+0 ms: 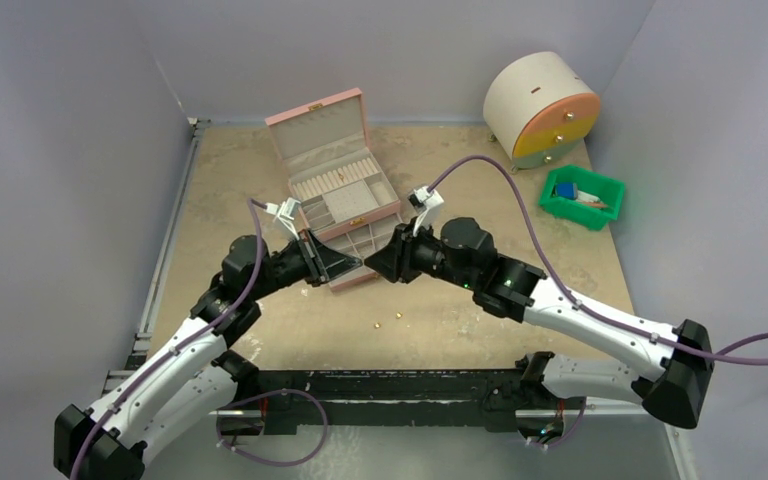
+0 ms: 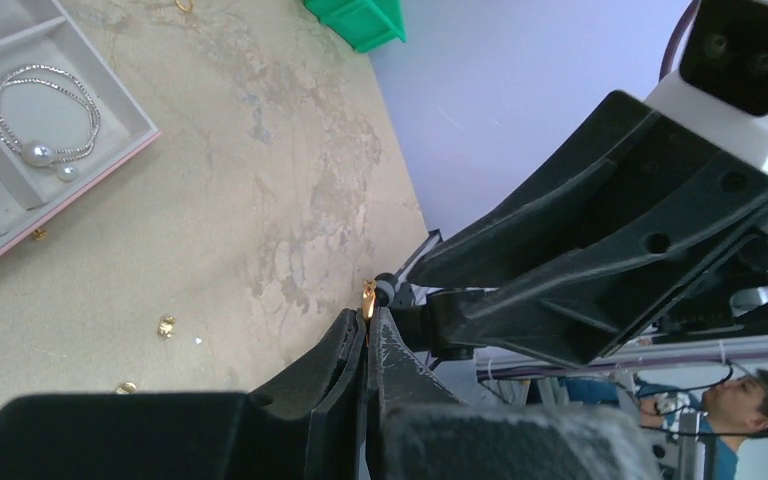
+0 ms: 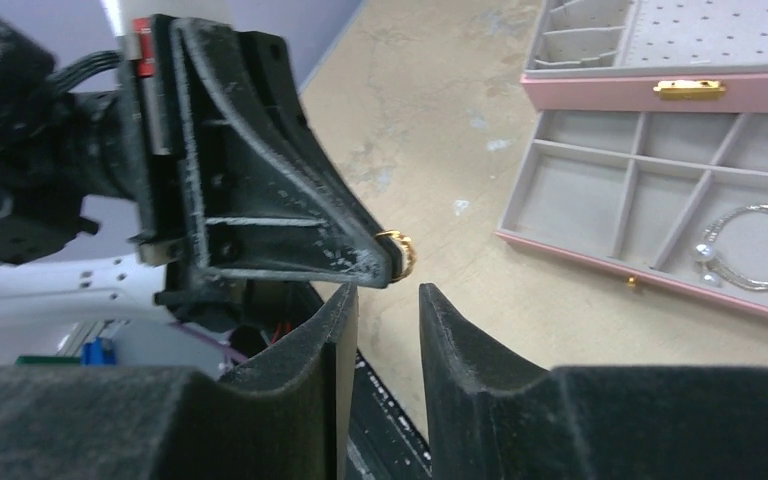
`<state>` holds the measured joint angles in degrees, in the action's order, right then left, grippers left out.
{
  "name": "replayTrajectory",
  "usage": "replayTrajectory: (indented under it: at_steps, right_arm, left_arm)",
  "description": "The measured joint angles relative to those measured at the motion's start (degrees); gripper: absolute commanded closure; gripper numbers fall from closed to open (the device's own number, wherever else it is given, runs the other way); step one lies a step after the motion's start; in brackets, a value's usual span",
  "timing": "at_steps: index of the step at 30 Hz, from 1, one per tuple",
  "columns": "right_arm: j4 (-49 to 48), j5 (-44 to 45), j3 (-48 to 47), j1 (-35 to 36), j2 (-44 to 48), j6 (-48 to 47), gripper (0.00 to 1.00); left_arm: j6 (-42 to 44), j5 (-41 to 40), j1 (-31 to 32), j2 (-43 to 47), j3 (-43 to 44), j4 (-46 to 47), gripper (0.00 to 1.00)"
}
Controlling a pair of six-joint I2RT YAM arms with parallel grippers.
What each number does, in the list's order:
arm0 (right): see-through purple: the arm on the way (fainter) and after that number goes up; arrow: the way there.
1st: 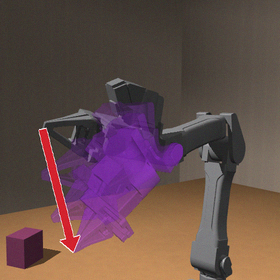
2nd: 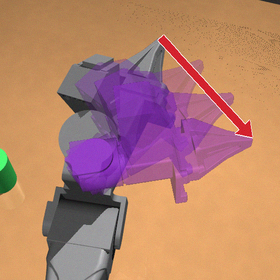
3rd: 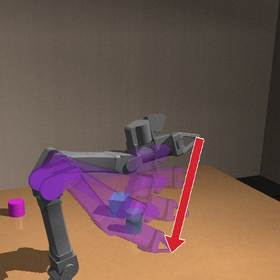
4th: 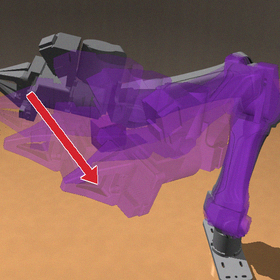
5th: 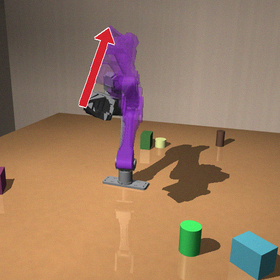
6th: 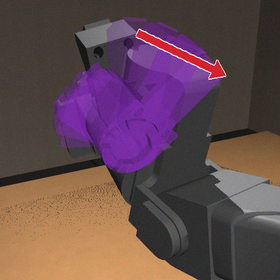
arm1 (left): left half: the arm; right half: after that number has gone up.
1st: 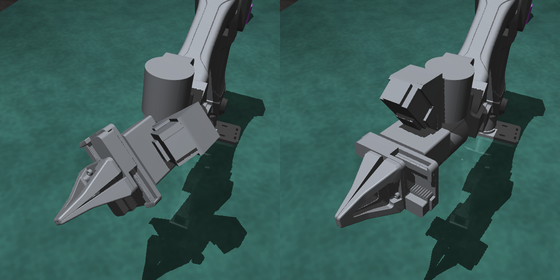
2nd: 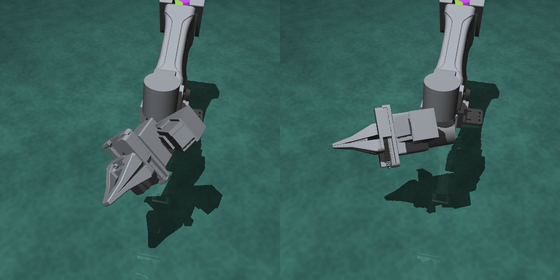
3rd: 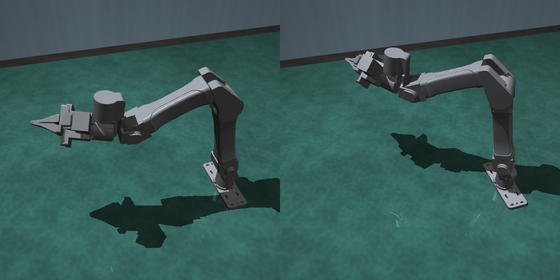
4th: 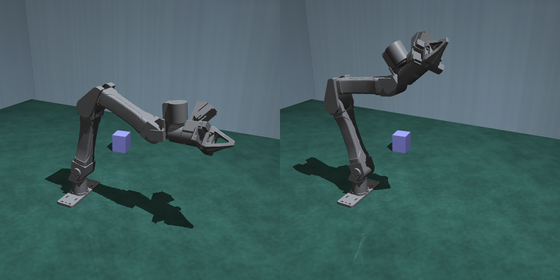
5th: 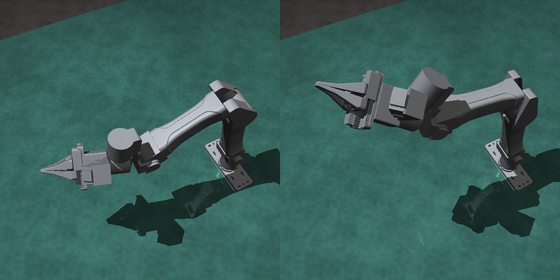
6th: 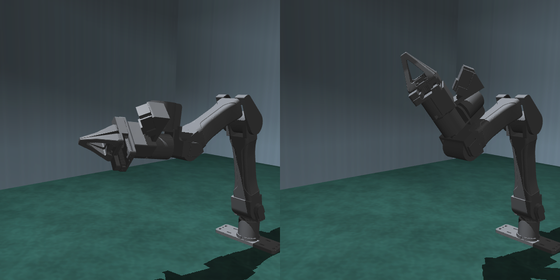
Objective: Organize the mixed jewelry
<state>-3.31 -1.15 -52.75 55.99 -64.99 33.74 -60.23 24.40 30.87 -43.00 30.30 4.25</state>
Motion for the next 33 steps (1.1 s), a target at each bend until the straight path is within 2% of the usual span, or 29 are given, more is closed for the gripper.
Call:
replayTrajectory:
  at_steps: [7,16,24,33]
  right_arm:
    - [-0.07,-6.21,1.09,-0.09,5.09,-0.42,0.62]
    - [-1.31,-18.38,3.78,-3.63,9.55,-0.96,0.6]
    - [-10.12,-31.91,9.14,-9.73,11.37,1.86,0.59]
    - [-20.96,-39.39,9.86,-10.16,8.24,5.44,0.6]
  left_arm:
    - [3.98,4.04,0.0,0.35,0.44,-1.92,1.0]
    - [9.75,14.73,0.0,0.76,4.74,-3.56,1.0]
    - [13.55,22.53,0.0,3.08,7.74,-4.76,1.0]
    - [15.08,25.94,0.0,3.19,8.59,-5.68,1.0]
